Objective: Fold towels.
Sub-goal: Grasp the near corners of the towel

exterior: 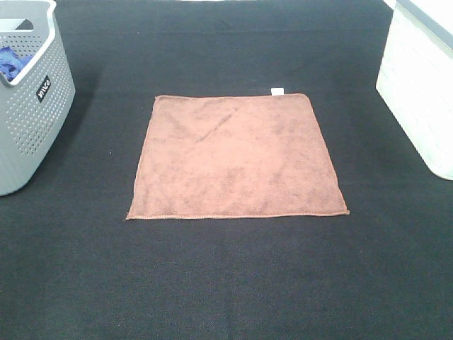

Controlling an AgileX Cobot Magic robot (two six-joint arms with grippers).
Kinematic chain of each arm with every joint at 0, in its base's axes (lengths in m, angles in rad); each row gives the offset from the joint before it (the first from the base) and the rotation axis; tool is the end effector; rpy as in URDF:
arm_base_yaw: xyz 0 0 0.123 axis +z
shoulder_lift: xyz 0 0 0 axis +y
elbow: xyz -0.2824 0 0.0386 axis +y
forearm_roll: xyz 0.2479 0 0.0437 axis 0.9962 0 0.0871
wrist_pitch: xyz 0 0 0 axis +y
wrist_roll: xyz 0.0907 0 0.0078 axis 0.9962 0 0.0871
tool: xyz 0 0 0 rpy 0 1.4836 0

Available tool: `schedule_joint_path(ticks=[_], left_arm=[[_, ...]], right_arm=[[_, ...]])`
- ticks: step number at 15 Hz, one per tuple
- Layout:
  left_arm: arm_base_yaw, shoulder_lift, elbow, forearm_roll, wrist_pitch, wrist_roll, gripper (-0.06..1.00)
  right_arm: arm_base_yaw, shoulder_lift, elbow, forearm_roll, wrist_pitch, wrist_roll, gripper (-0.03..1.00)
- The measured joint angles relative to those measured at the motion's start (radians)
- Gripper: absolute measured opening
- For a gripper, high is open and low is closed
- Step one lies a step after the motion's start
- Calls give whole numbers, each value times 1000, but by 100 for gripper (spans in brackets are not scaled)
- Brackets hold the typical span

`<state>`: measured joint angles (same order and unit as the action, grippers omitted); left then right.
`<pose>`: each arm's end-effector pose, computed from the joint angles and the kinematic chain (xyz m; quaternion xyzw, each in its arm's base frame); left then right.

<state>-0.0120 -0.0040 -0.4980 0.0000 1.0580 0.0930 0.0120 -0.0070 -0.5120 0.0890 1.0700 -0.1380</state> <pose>-0.0051 0.0001 0.2768 0.0447 0.8508 0.0212 0.5231 -0.0080 0.0070 0.2799 -0.0660 0.8473 0.0113 0.5269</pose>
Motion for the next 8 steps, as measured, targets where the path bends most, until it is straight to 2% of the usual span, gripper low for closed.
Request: schedule_joint_path(ticks=[8], left_arm=[[0, 0, 0, 0, 0, 0, 74]], right_arm=[[0, 0, 0, 0, 0, 0, 87]])
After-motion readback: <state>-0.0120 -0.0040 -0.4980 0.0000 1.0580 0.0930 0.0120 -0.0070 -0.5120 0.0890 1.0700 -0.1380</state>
